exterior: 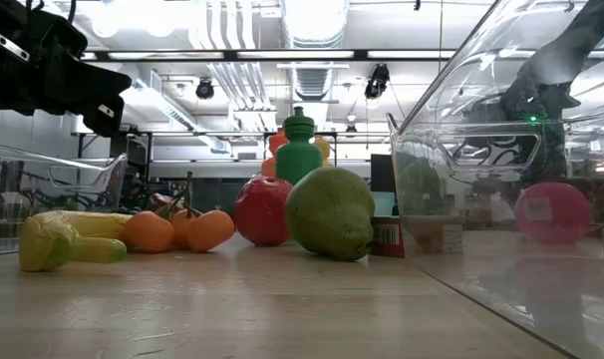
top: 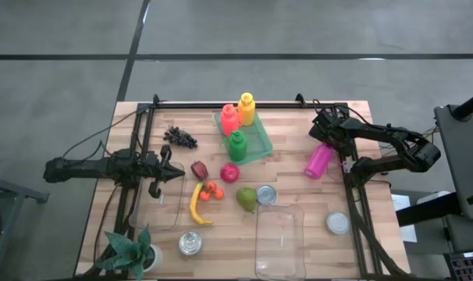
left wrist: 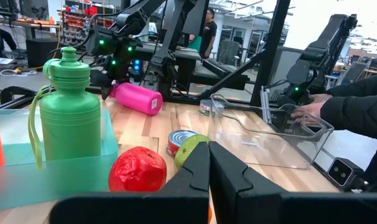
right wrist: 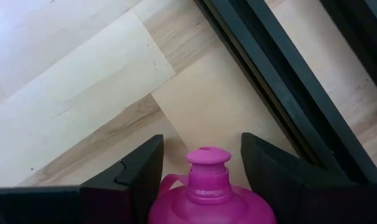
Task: Pick & Place Food Item
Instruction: Put the pink water bottle into the green bin
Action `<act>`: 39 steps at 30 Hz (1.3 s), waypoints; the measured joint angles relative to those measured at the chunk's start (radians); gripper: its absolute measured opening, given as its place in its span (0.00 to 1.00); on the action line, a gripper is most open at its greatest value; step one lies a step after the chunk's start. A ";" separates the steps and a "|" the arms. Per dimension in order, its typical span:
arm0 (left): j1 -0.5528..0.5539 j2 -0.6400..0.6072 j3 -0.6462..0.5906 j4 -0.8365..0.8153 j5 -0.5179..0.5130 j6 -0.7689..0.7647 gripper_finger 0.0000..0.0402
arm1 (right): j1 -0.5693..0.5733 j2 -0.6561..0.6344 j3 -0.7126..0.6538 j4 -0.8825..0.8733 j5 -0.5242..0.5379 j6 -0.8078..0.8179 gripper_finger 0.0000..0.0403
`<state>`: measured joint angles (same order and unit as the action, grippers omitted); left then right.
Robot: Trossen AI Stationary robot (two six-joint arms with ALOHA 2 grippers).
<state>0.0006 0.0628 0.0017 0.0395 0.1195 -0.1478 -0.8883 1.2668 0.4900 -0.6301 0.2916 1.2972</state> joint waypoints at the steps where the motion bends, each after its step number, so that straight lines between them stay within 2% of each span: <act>1: 0.000 0.000 0.000 0.000 0.000 0.000 0.00 | 0.000 0.000 0.000 0.000 0.000 0.000 0.49; 7: 0.000 0.000 0.000 0.000 0.000 0.000 0.00 | 0.000 0.000 0.000 0.003 -0.001 -0.019 0.52; 11: 0.000 0.000 0.000 0.000 0.000 0.000 0.00 | 0.000 -0.001 0.000 0.005 -0.003 -0.023 0.49; 17: 0.000 0.000 0.000 0.000 0.000 0.000 0.00 | 0.001 -0.001 0.028 0.024 -0.007 -0.065 0.49; 23: 0.000 0.000 0.000 0.000 0.000 0.000 0.00 | 0.000 -0.001 0.064 0.020 0.027 -0.122 0.53; 28: 0.000 0.000 0.000 0.000 0.000 0.000 0.00 | 0.005 -0.001 0.088 0.023 0.043 -0.147 0.49; 39: 0.000 0.000 0.000 0.000 0.000 0.000 0.00 | 0.039 -0.001 0.105 0.026 0.083 -0.150 0.49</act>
<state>0.0006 0.0628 0.0017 0.0395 0.1192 -0.1478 -0.8494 1.2659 0.5949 -0.6038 0.3745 1.1477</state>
